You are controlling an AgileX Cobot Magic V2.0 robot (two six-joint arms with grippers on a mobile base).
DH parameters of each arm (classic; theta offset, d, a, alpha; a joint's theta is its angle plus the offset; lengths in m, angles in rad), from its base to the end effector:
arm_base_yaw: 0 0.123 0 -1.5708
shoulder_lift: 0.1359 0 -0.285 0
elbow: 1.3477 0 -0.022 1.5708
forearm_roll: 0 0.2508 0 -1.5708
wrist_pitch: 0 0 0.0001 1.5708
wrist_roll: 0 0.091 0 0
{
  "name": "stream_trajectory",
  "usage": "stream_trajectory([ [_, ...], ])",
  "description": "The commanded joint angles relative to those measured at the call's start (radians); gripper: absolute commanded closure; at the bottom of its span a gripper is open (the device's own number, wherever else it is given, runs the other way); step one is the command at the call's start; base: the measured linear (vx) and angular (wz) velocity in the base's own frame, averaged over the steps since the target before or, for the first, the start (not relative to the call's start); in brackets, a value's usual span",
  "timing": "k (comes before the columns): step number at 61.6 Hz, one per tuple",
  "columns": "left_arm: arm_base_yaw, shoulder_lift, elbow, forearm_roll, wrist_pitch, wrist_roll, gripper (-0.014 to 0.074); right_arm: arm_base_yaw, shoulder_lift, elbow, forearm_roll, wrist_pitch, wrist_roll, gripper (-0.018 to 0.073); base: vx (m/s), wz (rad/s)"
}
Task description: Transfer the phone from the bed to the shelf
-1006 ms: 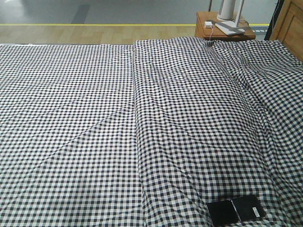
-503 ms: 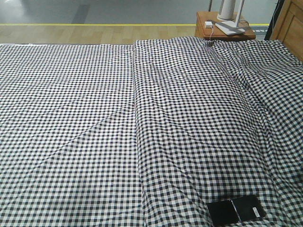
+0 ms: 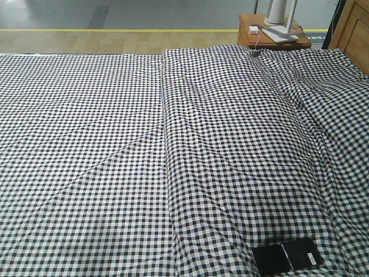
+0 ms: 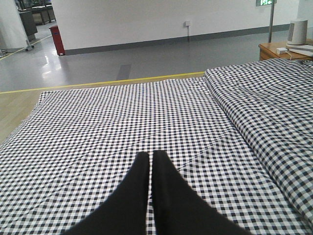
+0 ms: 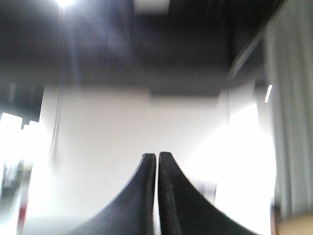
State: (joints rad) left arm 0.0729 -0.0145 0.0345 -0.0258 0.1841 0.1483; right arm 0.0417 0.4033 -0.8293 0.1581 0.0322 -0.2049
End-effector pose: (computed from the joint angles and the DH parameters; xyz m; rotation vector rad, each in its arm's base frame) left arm 0.0561 0.0037 0.1856 0.0458 1.6890 0.1430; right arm 0.0438 0.0023 0.4537 -0.0528 1.0881 -0.0019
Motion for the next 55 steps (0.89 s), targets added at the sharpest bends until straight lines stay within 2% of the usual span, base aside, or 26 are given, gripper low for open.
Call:
stream_trajectory([
  [1,-0.005,-0.011,-0.022,-0.009,-0.072,-0.006,0.0595,0.003,0.117,-0.089,-0.003,0.108,-0.015,0.0564,0.0,0.0],
  [12,-0.005,-0.011,-0.022,-0.009,-0.072,-0.006,0.0595,0.003,0.285,-0.104,-0.003,0.204,-0.015,0.054,0.0,0.0],
  [19,-0.005,-0.011,-0.022,-0.009,-0.072,-0.006,0.0595,0.003,0.387,-0.104,-0.003,0.233,-0.015,0.0482,0.0,0.0],
  [28,-0.005,-0.011,-0.022,-0.009,-0.072,-0.006,0.0595,0.003,0.5,-0.104,-0.003,0.24,-0.015,0.0321,0.0,0.0],
  [45,-0.005,-0.011,-0.022,-0.009,-0.072,-0.006,0.0595,0.003,0.633,-0.104,0.045,0.192,-0.015,-0.0162,0.0,0.0],
  [55,-0.005,-0.011,-0.022,-0.009,-0.072,-0.006,0.0595,0.003,0.644,-0.104,0.045,0.185,-0.007,-0.0161,0.0,0.0],
])
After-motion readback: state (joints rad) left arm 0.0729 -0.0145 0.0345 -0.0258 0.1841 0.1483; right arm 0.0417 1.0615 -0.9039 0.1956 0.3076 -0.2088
